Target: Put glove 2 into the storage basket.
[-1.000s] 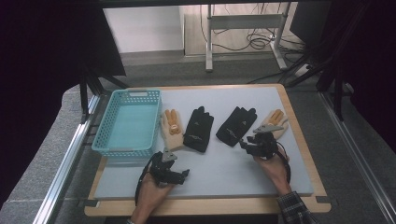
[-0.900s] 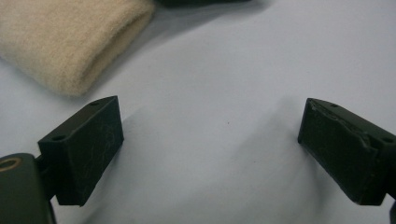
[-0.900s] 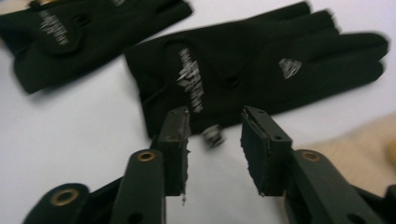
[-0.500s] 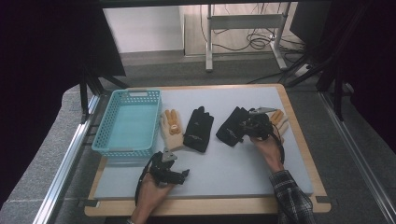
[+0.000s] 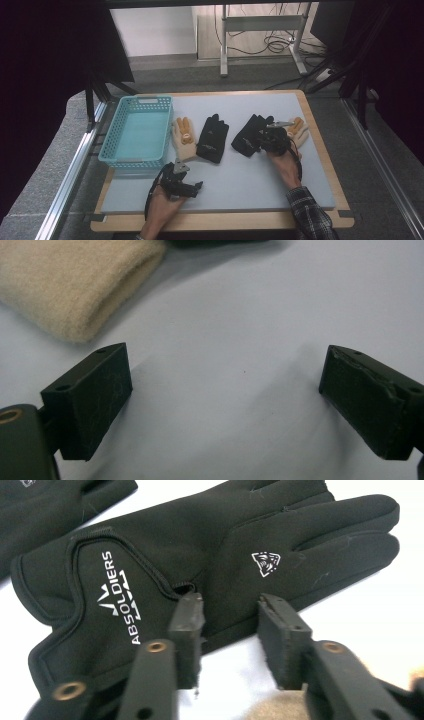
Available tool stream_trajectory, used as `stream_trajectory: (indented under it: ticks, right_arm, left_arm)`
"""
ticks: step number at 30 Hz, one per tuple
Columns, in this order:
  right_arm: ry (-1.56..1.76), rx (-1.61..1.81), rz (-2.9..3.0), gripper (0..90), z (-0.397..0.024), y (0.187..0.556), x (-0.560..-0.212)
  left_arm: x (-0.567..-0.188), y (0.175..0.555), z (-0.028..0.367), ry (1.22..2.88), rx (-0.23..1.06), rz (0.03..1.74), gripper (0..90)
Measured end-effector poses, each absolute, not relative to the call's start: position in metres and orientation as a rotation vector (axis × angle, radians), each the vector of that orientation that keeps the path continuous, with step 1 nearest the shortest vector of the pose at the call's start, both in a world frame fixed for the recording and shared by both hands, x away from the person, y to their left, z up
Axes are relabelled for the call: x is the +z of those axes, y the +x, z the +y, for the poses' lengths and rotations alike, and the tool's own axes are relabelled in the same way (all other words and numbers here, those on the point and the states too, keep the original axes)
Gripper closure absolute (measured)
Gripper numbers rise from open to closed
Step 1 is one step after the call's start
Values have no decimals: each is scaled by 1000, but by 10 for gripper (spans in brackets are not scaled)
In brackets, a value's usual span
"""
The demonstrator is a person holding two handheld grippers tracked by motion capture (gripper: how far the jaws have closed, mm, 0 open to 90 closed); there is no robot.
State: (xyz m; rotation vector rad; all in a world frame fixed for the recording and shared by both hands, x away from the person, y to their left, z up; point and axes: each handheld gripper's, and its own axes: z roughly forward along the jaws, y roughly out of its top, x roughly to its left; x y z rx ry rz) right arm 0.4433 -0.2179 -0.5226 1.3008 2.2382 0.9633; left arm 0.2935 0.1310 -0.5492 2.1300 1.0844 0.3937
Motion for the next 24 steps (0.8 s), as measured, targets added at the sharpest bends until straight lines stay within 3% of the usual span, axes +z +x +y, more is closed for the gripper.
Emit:
stream_trajectory:
  ticks: [1,3,9,15,24]
  right_arm:
    - [1300,981,2237,828,-218,442,-522]
    - [1307,1008,2239,865,-219,442,-523]
    - [1248,969,2238,876,-216,436,-511]
    - [1179,998,2215,877,-226,424,-463]
    - [1162,1022,2249,890,-218,429,-466]
  left_arm:
    - [-549,293,131,2130,394,1084,70]
    - [-549,293,131,2130,393,1084,70]
    - [-549,294,131,2130,394,1085,70]
    - [-549,294,131,2135,393,1082,70]
    - [-549,294,131,2134,393,1083,70]
